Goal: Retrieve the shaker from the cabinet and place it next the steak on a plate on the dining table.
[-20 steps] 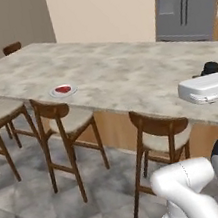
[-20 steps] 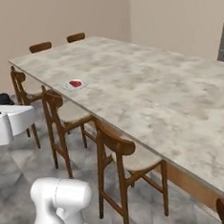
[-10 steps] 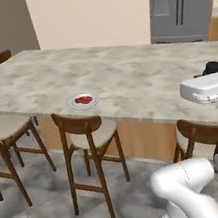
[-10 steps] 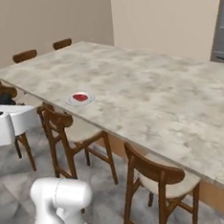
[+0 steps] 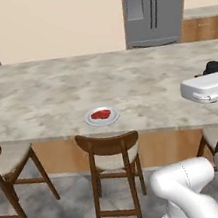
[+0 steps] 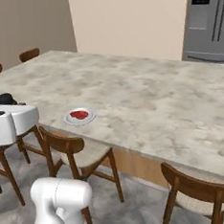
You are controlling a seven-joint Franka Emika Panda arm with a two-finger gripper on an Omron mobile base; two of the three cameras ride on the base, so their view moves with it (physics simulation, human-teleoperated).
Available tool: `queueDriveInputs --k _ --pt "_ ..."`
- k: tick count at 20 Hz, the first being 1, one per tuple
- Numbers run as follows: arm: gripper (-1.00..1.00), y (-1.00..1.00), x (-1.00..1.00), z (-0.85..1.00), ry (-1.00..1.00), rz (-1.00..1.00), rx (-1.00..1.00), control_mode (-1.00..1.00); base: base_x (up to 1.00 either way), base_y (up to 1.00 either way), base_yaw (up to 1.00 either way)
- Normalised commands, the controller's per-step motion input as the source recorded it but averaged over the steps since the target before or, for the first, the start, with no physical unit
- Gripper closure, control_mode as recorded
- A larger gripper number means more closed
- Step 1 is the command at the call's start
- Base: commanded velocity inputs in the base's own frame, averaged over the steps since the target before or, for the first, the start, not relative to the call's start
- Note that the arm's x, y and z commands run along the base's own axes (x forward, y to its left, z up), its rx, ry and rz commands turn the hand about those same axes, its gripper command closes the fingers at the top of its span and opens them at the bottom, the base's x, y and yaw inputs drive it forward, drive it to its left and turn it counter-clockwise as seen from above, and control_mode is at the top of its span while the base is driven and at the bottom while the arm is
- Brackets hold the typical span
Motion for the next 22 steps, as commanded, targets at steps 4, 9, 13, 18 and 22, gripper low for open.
queueDriveInputs --k 4,9,13,18,22 --pt "1.00 0.00 0.00 0.00 0.00 0.00 0.00 1.00 0.24 1.00 -0.36" --pt "1.00 0.00 0.00 0.00 0.00 0.00 0.00 1.00 0.33 0.62 -0.36" --pt "1.00 0.00 0.00 0.00 0.00 0.00 0.00 1.00 0.71 -0.05 -0.26" --pt "1.00 0.00 0.00 0.00 0.00 0.00 0.00 1.00 0.96 0.06 -0.08" --pt "1.00 0.00 0.00 0.00 0.00 0.00 0.00 1.00 1.00 0.61 -0.07"
